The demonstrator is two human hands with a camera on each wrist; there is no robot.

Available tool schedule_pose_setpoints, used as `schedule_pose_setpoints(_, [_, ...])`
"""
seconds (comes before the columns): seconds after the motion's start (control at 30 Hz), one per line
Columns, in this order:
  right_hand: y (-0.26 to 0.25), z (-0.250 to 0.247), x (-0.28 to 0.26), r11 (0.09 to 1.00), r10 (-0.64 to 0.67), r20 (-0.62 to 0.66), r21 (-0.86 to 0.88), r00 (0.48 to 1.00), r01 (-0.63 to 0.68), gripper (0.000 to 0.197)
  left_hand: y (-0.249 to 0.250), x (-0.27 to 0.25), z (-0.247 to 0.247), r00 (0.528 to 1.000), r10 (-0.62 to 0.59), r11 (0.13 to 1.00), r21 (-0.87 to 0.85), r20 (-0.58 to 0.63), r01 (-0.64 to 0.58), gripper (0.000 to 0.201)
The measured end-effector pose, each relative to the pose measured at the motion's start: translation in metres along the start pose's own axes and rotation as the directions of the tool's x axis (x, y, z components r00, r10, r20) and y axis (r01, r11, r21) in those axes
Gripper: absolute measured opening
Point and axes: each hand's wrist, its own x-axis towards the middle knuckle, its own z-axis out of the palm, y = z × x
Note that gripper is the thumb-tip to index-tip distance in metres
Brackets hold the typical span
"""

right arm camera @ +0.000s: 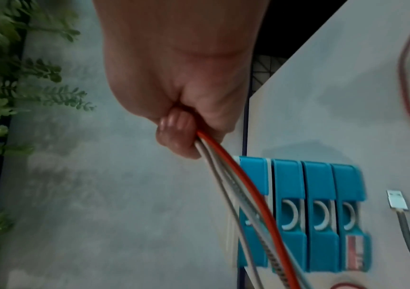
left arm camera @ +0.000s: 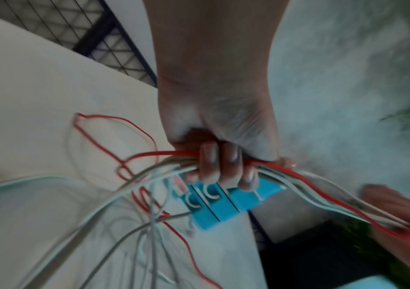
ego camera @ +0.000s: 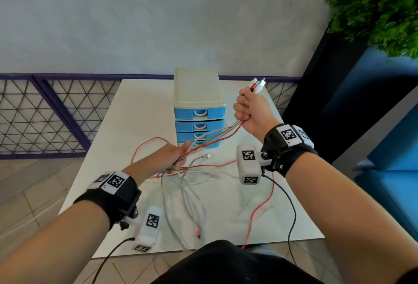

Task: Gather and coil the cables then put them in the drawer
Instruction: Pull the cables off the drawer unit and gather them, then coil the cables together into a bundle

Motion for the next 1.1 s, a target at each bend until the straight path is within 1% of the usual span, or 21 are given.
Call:
schedule_pose_setpoints(0.07, [-0.008,-0.007,0.000,0.998,0.017,0.008,-0.054,1.000,-0.016,0.030,-0.020,0.003,-0.012,0.994,-0.066,0.998,0.010,-0.090,0.067,0.061])
schedule_pose_setpoints(0.1, [-0.011,-0.011,-0.001,0.996,0.025,0.009,-0.088,1.000,-0.024,0.030,-0.028,0.003,-0.018,0.989,-0.078,0.996,0.023,-0.130,0.081,0.060])
schedule_pose_setpoints(0.17, [-0.012,-0.015,-0.005,0.988,0.040,0.017,-0.151,0.999,-0.037,0.029,-0.038,0.002,-0.025,0.983,-0.051,0.994,0.085,-0.178,0.067,0.060])
schedule_pose_setpoints(0.23, [-0.008,-0.013,-0.009,0.981,0.054,0.041,-0.187,0.998,-0.046,0.027,-0.038,0.002,-0.027,0.975,-0.010,0.985,0.166,-0.222,0.048,0.061])
schedule_pose_setpoints(0.33, [0.001,-0.006,-0.014,0.958,0.086,0.076,-0.281,0.993,-0.062,0.027,-0.026,0.007,-0.029,0.970,0.030,0.946,0.321,-0.240,0.050,0.066])
schedule_pose_setpoints(0.4, [0.005,-0.003,-0.017,0.894,0.120,0.088,-0.443,0.989,-0.069,0.027,-0.014,0.011,-0.036,0.973,0.072,0.914,0.405,-0.220,0.024,0.068])
schedule_pose_setpoints(0.47, [0.008,-0.005,-0.020,0.785,0.165,0.097,-0.615,0.981,-0.071,0.026,-0.001,0.011,-0.053,0.977,0.103,0.888,0.460,-0.189,-0.005,0.066])
schedule_pose_setpoints(0.5, [0.010,-0.007,-0.022,0.737,0.183,0.099,-0.672,0.978,-0.070,0.027,0.006,0.009,-0.063,0.980,0.104,0.877,0.480,-0.169,-0.010,0.065])
schedule_pose_setpoints(0.57, [0.010,-0.013,-0.021,0.681,0.195,0.085,-0.729,0.977,-0.072,0.026,0.018,0.006,-0.082,0.985,0.085,0.859,0.511,-0.151,0.004,0.064])
schedule_pose_setpoints(0.63, [0.008,-0.018,-0.021,0.644,0.188,0.052,-0.760,0.981,-0.083,0.026,0.027,0.006,-0.098,0.984,0.063,0.827,0.560,-0.169,0.043,0.065])
schedule_pose_setpoints(0.67, [0.007,-0.020,-0.020,0.617,0.182,0.039,-0.782,0.982,-0.083,0.025,0.030,0.006,-0.103,0.980,0.068,0.794,0.605,-0.189,0.062,0.068])
schedule_pose_setpoints(0.7, [0.006,-0.021,-0.020,0.574,0.178,0.031,-0.815,0.984,-0.078,0.025,0.034,0.008,-0.109,0.973,0.087,0.736,0.672,-0.213,0.081,0.071])
schedule_pose_setpoints(0.73, [0.006,-0.021,-0.021,0.519,0.177,0.026,-0.852,0.984,-0.071,0.024,0.038,0.010,-0.113,0.964,0.123,0.651,0.753,-0.234,0.099,0.074])
schedule_pose_setpoints(0.8, [0.010,-0.021,-0.022,0.414,0.191,0.019,-0.908,0.981,-0.063,0.023,0.050,0.014,-0.121,0.936,0.239,0.442,0.888,-0.257,0.131,0.074])
schedule_pose_setpoints(0.83, [0.012,-0.020,-0.022,0.370,0.207,0.016,-0.927,0.978,-0.063,0.023,0.059,0.016,-0.124,0.914,0.310,0.369,0.919,-0.262,0.138,0.072])
schedule_pose_setpoints(0.9, [0.020,-0.019,-0.022,0.264,0.240,0.000,-0.962,0.971,-0.066,0.025,0.076,0.021,-0.130,0.851,0.466,0.272,0.954,-0.242,0.123,0.069])
schedule_pose_setpoints(0.93, [0.023,-0.020,-0.022,0.215,0.248,-0.011,-0.974,0.969,-0.066,0.026,0.085,0.023,-0.132,0.821,0.523,0.230,0.965,-0.229,0.123,0.069])
schedule_pose_setpoints(0.97, [0.027,-0.022,-0.022,0.198,0.246,-0.022,-0.977,0.969,-0.073,0.026,0.092,0.024,-0.132,0.803,0.552,0.202,0.971,-0.224,0.132,0.068])
schedule_pose_setpoints(1.0, [0.030,-0.024,-0.022,0.223,0.237,-0.037,-0.970,0.971,-0.092,0.025,0.094,0.026,-0.132,0.801,0.556,0.186,0.973,-0.221,0.139,0.066])
schedule_pose_setpoints(1.03, [0.032,-0.026,-0.022,0.276,0.220,-0.055,-0.954,0.974,-0.116,0.024,0.095,0.028,-0.131,0.812,0.542,0.183,0.974,-0.214,0.134,0.062])
schedule_pose_setpoints(1.1, [0.034,-0.030,-0.025,0.416,0.186,-0.082,-0.896,0.979,-0.154,0.022,0.088,0.031,-0.121,0.858,0.479,0.208,0.974,-0.182,0.091,0.050])
